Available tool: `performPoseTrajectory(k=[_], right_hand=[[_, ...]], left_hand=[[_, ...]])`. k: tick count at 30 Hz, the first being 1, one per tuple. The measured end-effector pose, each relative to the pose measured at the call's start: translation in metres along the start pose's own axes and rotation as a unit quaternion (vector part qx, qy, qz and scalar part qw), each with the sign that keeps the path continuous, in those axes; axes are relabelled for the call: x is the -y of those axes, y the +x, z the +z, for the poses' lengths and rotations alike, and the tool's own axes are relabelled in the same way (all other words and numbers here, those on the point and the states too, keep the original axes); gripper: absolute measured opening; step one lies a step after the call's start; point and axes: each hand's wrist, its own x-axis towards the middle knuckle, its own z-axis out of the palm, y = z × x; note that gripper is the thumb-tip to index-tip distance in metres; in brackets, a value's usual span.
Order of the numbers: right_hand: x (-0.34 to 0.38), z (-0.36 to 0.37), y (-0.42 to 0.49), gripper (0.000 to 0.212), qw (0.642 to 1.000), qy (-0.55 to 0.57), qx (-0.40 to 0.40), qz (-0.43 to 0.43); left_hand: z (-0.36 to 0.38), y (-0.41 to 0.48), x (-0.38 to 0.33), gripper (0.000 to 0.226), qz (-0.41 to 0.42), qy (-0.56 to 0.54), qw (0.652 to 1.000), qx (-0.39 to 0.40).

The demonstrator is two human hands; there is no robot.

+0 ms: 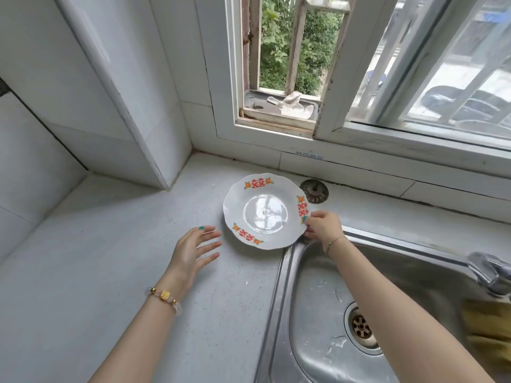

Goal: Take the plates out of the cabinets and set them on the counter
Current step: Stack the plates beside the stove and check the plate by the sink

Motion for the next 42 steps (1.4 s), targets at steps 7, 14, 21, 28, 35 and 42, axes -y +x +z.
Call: performPoseTrajectory(k=[7,14,21,28,35,42], right_hand=[[-0.001,0.006,-0.003,0.017,1.0,0.004,-0.014,0.001],[-0.009,0.017,-0.013,0.017,1.0,0.011,-0.01,0.013],[-0.004,0.015,-0.017,0.016,1.0,0.008,0.007,0.025],[0.003,0.008,-0.016,0.018,1.0,-0.013,-0.006,0.009],[-0.01,0.008,-0.033,0.018,0.999,0.035,0.024,0.03],[-0.025,0.001,-0.045,0.011,0.998,0.045,0.038,0.039]], left_hand=[[0.003,-0.001,0.003,0.033,0.005,0.012,1.0,0.0],[0.003,0.001,0.004,0.029,0.006,0.013,1.0,-0.001],[0.004,-0.001,0.002,0.031,0.008,0.023,1.0,0.0],[-0.003,-0.004,0.002,0.03,0.016,0.029,0.999,-0.006],[-0.004,-0.01,0.005,0.031,0.01,0.021,1.0,-0.006],[-0.006,-0.022,0.004,0.031,0.025,0.027,0.999,-0.009]])
